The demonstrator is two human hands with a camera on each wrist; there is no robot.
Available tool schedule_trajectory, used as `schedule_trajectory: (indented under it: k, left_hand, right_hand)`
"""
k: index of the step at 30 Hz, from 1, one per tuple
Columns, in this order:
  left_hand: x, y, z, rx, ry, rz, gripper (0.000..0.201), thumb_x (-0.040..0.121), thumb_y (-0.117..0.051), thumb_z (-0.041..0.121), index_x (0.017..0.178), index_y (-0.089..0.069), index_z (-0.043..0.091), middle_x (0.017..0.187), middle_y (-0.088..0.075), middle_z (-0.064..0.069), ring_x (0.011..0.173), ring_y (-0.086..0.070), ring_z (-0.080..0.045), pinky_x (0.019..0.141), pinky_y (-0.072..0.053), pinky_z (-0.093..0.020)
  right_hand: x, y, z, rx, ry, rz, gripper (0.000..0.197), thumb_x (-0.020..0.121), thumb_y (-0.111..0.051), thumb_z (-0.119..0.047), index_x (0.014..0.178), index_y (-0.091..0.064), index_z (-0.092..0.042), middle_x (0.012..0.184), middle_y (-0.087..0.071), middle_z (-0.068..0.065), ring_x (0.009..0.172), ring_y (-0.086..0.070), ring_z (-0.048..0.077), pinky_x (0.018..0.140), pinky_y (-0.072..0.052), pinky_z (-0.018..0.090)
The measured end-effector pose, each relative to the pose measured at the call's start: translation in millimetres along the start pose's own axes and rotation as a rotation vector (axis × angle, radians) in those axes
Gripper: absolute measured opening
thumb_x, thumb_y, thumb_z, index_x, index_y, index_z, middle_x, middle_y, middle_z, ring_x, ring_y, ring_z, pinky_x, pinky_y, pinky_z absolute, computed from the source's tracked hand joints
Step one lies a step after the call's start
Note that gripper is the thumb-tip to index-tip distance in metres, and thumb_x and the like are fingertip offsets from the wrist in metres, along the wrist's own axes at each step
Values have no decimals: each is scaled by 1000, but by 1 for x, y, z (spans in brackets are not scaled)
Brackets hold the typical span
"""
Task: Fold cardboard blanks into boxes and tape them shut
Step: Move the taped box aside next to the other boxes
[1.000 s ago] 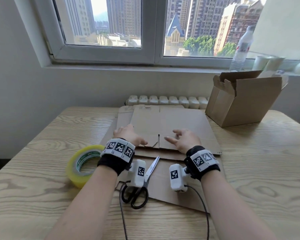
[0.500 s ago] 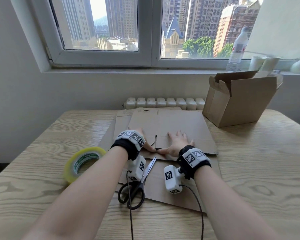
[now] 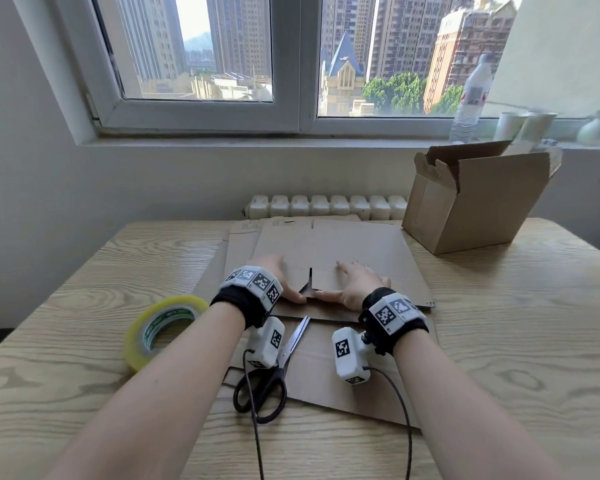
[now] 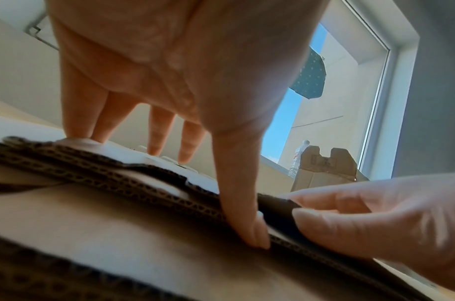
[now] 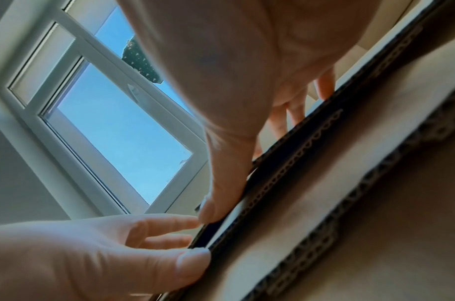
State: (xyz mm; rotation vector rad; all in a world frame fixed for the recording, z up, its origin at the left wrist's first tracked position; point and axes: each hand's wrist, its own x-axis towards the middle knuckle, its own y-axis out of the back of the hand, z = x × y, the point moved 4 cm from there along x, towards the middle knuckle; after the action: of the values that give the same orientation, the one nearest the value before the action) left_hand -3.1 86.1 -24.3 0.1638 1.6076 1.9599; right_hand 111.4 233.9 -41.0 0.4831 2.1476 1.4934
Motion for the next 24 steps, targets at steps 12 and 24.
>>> schedule_trajectory:
  k: [12, 24]
  left_hand:
    - [9, -12, 13, -126, -97, 46, 105, 74, -80, 48, 156, -20, 20, 159, -29, -4, 143, -32, -24, 116, -30, -39]
    - [18, -16, 15, 95, -95, -17, 106, 49, -81, 69, 135, -44, 19, 138, -53, -8, 122, -54, -30, 100, -47, -45]
  right_hand:
    - [7, -8, -20, 185, 84, -25, 74, 96, -39, -64, 155, -25, -23, 156, -37, 9, 142, -36, 26, 117, -28, 42]
    - [1, 4, 27, -29, -152, -63, 102, 71, -71, -71, 154, -22, -35, 165, -6, 9, 150, -3, 39, 119, -9, 57]
